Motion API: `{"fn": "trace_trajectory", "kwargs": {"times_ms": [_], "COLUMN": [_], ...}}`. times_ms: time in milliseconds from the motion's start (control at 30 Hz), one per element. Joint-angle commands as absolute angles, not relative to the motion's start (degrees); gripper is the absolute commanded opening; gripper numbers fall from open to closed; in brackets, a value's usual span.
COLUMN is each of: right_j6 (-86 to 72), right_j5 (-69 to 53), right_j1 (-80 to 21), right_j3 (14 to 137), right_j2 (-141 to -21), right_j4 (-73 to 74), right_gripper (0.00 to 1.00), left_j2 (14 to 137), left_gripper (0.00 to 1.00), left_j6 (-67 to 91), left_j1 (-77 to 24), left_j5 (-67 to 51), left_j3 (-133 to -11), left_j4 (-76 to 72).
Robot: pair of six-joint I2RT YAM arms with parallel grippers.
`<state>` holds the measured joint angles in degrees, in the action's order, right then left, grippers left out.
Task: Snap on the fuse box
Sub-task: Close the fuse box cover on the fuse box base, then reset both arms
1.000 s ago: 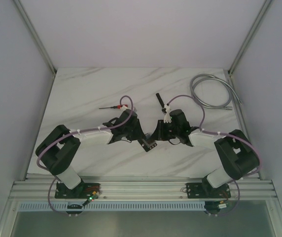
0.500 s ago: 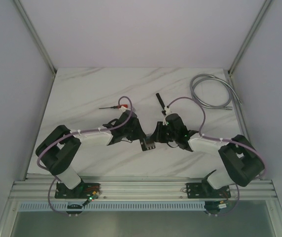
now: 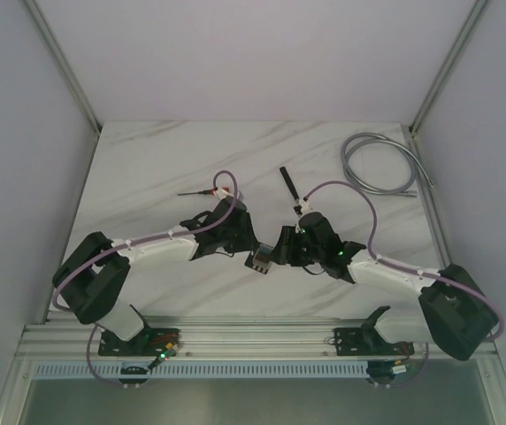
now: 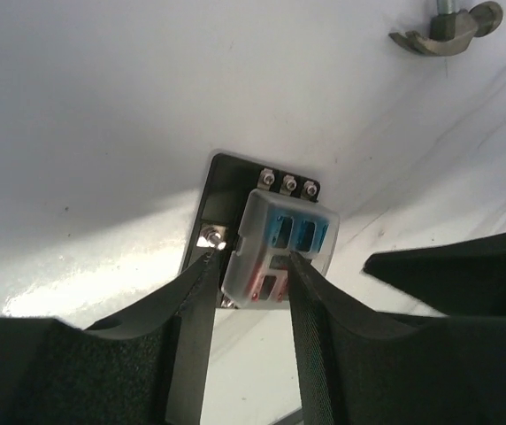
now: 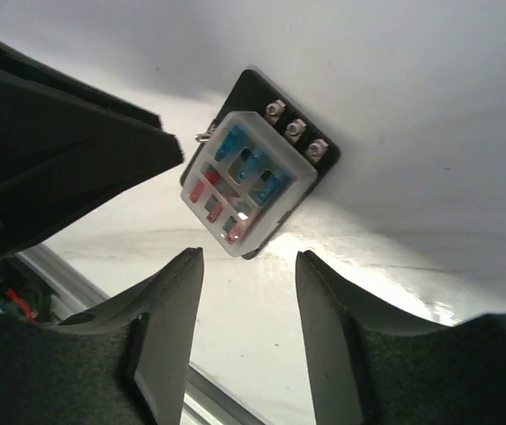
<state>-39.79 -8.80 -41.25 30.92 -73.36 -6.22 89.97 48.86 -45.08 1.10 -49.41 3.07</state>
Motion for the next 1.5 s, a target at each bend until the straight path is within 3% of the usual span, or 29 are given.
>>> {"fn": "trace_trajectory", "kwargs": {"times_ms": [0,67,300,400,667,867,1067,1200,1267,1333,1400,1467], "right_j6": [-37.78,-35.99,-28.35,-23.37,-11.31,-11.41,-4.41,-2.47,-1.45,-1.77,-1.94,-2.03], "right_j5": [1.53,9.54,30.59,38.00,40.98,34.77,26.92,19.22,18.25,17.13,15.54,13.39], "right_j1": [-41.19,-40.12,-32.58,-28.40,-13.58,-7.03,-5.93,-4.12,-3.03,-1.80,-1.40,-0.55], "right_j3": [30.96,31.11,30.95,29.18,20.35,15.27,10.32,10.89,11.70,10.14,13.54,12.36], "right_j2": [-68.52,-65.94,-58.31,-57.30,-64.15,-74.22,-74.91,-75.74,-79.14,-88.51,-87.01,-89.02], "right_j4": [1.47,5.14,6.06,-0.72,-32.29,-50.89,-66.09,-66.50,-69.92,-82.45,-71.61,-77.39], "right_gripper": [0.60,0.73,1.00,0.99,0.99,0.99,1.00,1.00,1.00,1.00,1.00,1.00], "left_j2": [86.41,83.44,73.66,70.00,63.64,65.74,75.31,80.21,83.37,84.47,84.64,85.91], "left_gripper": [0.49,0.61,0.87,0.99,1.00,1.00,1.00,1.00,1.00,1.00,1.00,1.00], "left_j6": [47.71,47.33,42.85,41.38,43.97,35.22,17.27,12.54,9.69,8.30,8.12,5.67], "left_j1": [-45.11,-44.54,-35.90,-31.31,-16.50,-11.18,-7.50,-6.29,-6.03,-6.00,-5.56,-5.20], "left_j5": [3.32,7.11,17.56,25.38,46.46,64.55,51.82,45.47,43.04,41.41,37.45,30.42], "left_j3": [-47.04,-45.18,-41.21,-39.79,-35.92,-28.12,-22.61,-21.75,-22.30,-22.35,-21.26,-18.15], "left_j4": [7.27,8.07,11.01,11.51,10.26,-7.07,-34.12,-45.55,-48.19,-51.13,-55.07,-62.73]}}
